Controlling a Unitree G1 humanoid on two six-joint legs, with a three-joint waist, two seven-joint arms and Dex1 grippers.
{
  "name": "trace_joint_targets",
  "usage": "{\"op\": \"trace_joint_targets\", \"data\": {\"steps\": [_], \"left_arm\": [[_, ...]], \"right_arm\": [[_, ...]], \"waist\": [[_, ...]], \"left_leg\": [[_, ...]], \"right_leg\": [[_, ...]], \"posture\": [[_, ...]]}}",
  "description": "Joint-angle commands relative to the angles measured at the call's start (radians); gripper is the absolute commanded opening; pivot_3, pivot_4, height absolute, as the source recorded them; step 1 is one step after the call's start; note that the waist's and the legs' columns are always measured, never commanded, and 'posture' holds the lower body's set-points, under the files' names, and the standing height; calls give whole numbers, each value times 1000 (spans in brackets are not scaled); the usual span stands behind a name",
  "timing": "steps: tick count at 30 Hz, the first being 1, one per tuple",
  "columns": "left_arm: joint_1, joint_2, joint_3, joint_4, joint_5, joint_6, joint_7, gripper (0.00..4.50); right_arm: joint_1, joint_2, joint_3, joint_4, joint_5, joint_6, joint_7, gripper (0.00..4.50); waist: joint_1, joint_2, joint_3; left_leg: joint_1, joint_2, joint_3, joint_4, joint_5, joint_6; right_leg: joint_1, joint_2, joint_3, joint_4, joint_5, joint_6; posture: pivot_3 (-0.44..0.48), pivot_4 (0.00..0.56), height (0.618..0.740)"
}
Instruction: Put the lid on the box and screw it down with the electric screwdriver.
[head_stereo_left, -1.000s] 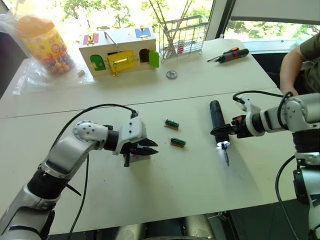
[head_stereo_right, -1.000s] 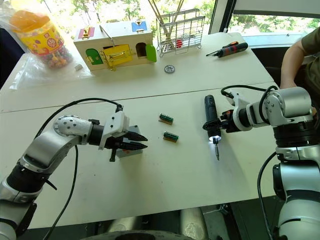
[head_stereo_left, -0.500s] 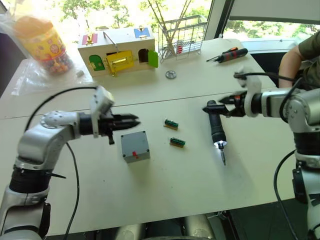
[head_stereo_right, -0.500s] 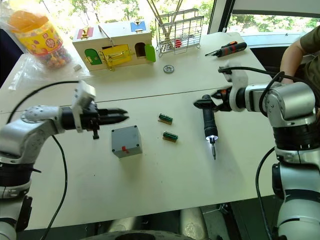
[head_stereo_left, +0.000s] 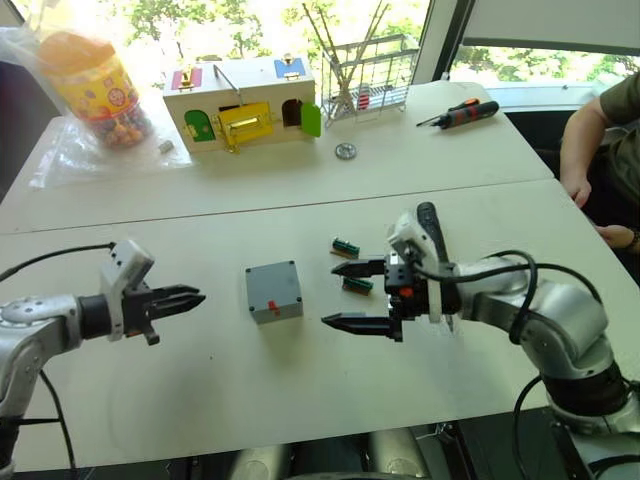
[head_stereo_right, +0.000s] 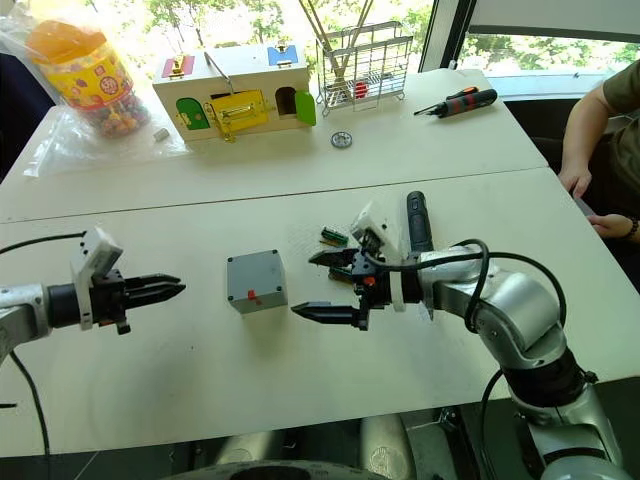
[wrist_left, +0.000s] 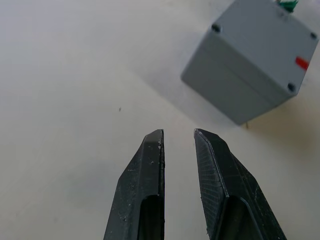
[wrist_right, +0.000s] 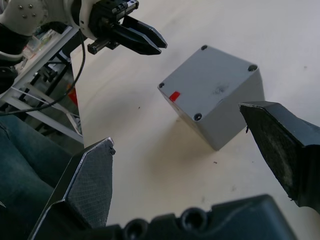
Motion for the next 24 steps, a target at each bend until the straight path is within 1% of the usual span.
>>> {"op": "trace_joint_targets", "data": {"steps": [1,5,9,15,18,20,24], "left_arm": [[-2,1,-19,-48,17,-36,11,923],[-51,-50,-104,-77,19,-36,51,923],[-105,-93,-206,-23,90,-91,74,923],[-168,-145,-269,38,121,-136,75,923],[-224,-173,-291,92,139,-162,71,923],[-255,-186,-299,125,148,-174,71,923],[-330,-218,-339,219,233,-251,93,923]], "right_arm": [[1,12,57,8,-49,-54,19,4471],[-5,43,144,46,-119,-85,7,4471],[-6,56,220,82,-203,-110,-5,4471],[-17,97,234,135,-252,-112,-27,4471],[-29,146,243,157,-269,-105,-46,4471],[-30,173,242,159,-266,-92,-52,4471],[-25,269,191,132,-183,12,-86,4471]], "waist": [[3,0,0],[-1,0,0],[-2,0,0],[-3,-1,0],[-1,-1,-1],[0,-1,-1],[-3,-2,-1]], "left_leg": [[0,0,0,0,0,0],[0,0,0,0,0,0],[0,0,0,0,0,0],[0,0,0,0,0,0],[0,0,0,0,0,0],[0,-1,0,1,0,-1],[0,-1,0,1,0,-1]], "right_leg": [[0,0,0,0,0,0],[1,-1,0,-1,0,0],[1,0,-1,-1,0,0],[0,0,-1,0,0,0],[0,0,-1,0,0,0],[0,0,-1,0,0,0],[0,0,-2,1,0,0]], "posture": [[0,150,740],[0,150,740],[0,150,740],[0,150,740],[0,150,740],[0,150,740],[0,150,740]]}}
